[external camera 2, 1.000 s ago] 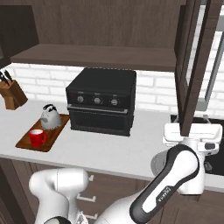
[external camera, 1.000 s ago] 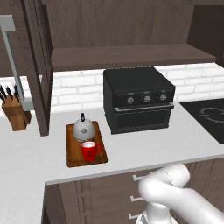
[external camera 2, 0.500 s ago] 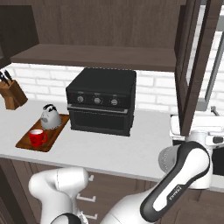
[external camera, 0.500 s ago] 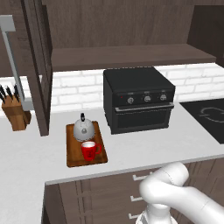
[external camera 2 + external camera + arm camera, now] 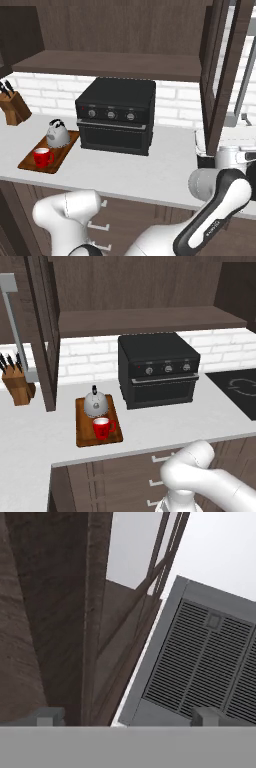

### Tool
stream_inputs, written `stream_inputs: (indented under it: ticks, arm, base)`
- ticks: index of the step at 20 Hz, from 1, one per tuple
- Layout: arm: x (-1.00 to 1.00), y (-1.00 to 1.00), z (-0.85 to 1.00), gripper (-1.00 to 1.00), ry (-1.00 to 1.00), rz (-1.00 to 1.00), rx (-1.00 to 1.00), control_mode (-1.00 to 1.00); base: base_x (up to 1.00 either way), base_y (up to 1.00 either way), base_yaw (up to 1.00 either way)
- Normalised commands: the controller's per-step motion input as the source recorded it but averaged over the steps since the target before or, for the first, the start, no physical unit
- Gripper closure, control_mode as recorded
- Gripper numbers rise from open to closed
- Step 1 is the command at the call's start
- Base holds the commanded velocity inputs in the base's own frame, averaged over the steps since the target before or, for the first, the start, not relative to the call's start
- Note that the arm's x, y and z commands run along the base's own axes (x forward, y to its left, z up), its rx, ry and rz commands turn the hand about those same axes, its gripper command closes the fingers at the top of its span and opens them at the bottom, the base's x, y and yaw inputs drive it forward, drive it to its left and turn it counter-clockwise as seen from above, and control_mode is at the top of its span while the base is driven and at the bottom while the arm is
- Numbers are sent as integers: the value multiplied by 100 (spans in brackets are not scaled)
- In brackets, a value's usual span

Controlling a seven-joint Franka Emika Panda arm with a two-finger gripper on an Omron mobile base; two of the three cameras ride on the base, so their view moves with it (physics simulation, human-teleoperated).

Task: Pick the kettle from the counter and place it on the tray. Then pick the mug from the cabinet and place it on the tray. Then close the cabinet doors.

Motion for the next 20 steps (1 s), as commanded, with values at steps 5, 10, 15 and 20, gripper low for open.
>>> stream_inputs:
  ticks: [5,10,15,20]
  arm:
    - [0,14,29,-100,-24,8,-21,-100]
    - [0,18,31,-100,-20,11,-25,-100]
    - [0,24,33,-100,-18,10,-25,-100]
    - [0,33,32,-100,-7,7,-20,-100]
  base:
    - [0,0,0]
    - [0,0,0]
    - [0,0,0]
    - [0,0,0]
